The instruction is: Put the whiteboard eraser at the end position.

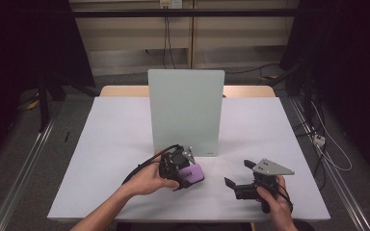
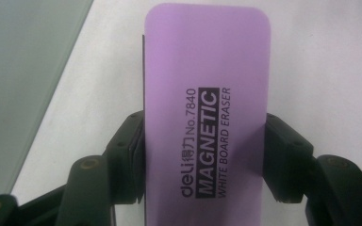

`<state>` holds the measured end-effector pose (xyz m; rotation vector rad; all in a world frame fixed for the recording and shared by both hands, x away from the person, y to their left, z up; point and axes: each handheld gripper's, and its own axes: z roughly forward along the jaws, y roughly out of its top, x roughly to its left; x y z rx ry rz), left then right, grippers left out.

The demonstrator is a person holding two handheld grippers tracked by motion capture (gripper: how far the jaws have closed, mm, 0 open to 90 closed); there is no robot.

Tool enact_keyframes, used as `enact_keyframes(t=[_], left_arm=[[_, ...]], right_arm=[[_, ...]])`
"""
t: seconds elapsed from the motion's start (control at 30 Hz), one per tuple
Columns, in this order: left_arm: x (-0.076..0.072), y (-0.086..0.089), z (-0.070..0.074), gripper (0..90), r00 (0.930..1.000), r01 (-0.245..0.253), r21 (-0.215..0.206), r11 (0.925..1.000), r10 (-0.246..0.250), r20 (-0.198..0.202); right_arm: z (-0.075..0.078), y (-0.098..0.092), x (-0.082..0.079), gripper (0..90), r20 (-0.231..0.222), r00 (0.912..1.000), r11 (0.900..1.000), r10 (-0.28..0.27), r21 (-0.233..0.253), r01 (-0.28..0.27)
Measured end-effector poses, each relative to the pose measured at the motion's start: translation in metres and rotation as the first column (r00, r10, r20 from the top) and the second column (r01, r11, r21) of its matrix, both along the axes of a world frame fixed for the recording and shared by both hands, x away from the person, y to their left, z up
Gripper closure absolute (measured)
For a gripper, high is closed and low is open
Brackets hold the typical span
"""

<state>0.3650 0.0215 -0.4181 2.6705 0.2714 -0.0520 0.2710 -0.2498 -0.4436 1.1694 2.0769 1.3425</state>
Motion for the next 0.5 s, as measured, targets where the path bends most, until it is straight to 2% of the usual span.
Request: enact_keyframes(t=[0.03, 0.07, 0.13, 0.17, 0.2, 0.23, 0.37, 0.5], left_arm=[[0.0006, -0.0004, -0.0003, 40.8, 1.0, 0.008, 0.013, 0.9999, -0.008, 0.001], [-0.001, -0.0016, -0.0021, 40.9, 1.0, -0.007, 0.002, 1.0, 0.007, -0.004], [-0.0005, -0.0026, -0.0038, 40.9, 0.9999, -0.009, 0.015, 0.9998, 0.009, 0.006], [0.0004, -0.0029, -0.0043, 40.9, 1.0, 0.002, 0.023, 0.9997, -0.002, 0.002], [0.0006, -0.0034, -0.0059, 40.9, 0.9999, 0.002, 0.021, 0.9998, -0.002, 0.012], [-0.0002, -0.0041, -0.0069, 40.9, 0.9999, -0.017, 0.014, 0.9998, 0.017, 0.003], [-0.0012, -0.0034, -0.009, 40.8, 0.9996, -0.026, -0.002, 0.9997, 0.026, 0.006], [-0.0011, -0.0016, -0.0087, 40.7, 0.9996, -0.03, 0.001, 0.9996, 0.03, 0.004]], right_arm=[[0.0, 0.0001, -0.0001, 3.2, 0.0, 1.0, 1.0, 0.001, -0.001, -0.001], [0.0001, 0.0002, 0.0, 3.3, 0.002, 1.0, 1.0, 0.002, -0.002, -0.002], [0.0001, 0.0004, 0.0003, 3.2, 0.002, 1.0, 1.0, 0.003, -0.004, -0.003], [0.0001, 0.0007, 0.0005, 3.2, 0.001, 1.0, 1.0, 0.002, -0.005, -0.002], [0.0, 0.001, 0.0007, 3.3, 0.0, 1.0, 1.0, 0.0, -0.003, 0.0], [0.0, 0.0011, 0.001, 3.2, -0.001, 1.0, 1.0, 0.0, -0.003, 0.0], [0.0004, 0.0016, 0.0011, 3.2, 0.0, 1.0, 1.0, 0.001, -0.006, -0.001], [0.0004, 0.0033, 0.0022, 3.3, 0.001, 1.0, 1.0, 0.006, -0.008, -0.006]])
